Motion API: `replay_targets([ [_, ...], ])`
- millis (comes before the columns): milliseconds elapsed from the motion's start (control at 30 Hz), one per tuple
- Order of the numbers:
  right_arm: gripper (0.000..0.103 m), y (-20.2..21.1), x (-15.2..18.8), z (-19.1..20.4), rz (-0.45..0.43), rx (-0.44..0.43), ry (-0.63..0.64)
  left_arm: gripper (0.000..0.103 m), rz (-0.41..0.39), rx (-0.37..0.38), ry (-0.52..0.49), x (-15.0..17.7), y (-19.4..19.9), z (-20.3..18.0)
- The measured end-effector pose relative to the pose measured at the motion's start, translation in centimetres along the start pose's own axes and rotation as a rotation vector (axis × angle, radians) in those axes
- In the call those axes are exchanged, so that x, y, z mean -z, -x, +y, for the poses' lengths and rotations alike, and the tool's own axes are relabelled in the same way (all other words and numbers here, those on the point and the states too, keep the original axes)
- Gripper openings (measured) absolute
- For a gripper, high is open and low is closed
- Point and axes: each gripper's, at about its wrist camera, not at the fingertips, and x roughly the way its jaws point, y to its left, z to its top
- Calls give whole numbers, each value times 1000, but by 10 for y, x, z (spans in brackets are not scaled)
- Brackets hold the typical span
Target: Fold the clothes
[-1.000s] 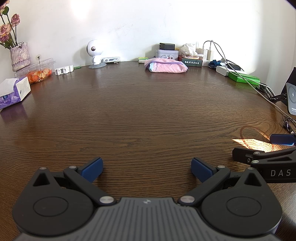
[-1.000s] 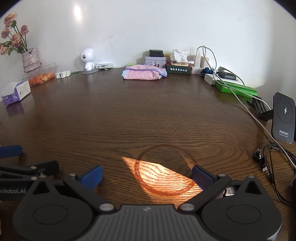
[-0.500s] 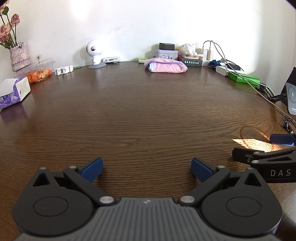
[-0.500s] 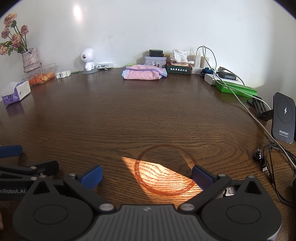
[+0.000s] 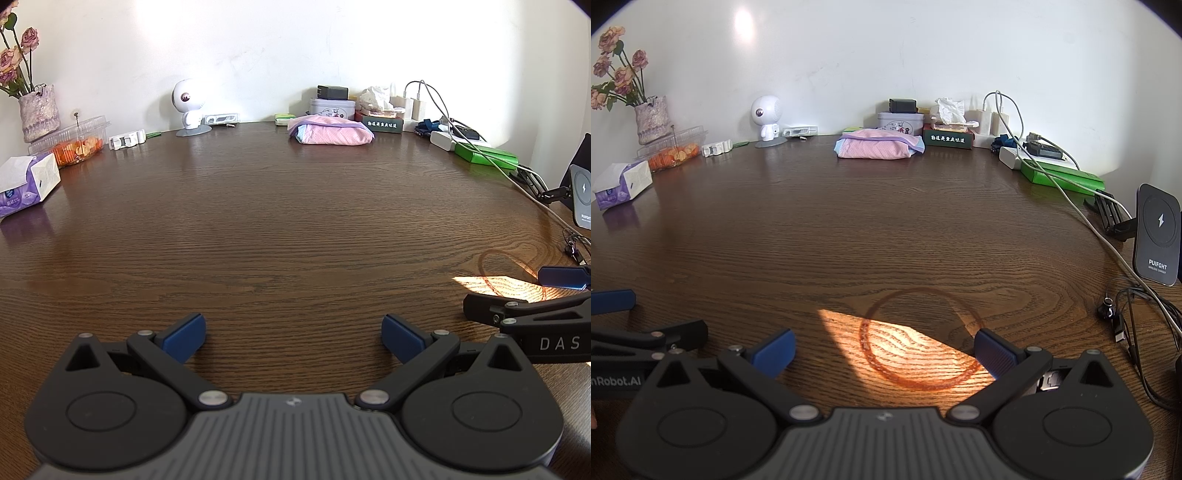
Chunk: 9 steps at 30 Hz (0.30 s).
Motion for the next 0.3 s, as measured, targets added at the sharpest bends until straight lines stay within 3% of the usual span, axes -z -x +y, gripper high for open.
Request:
replay_targets([
  [300,103,0,0,0,0,0,0,103,0,-4,2,0,0,-1],
])
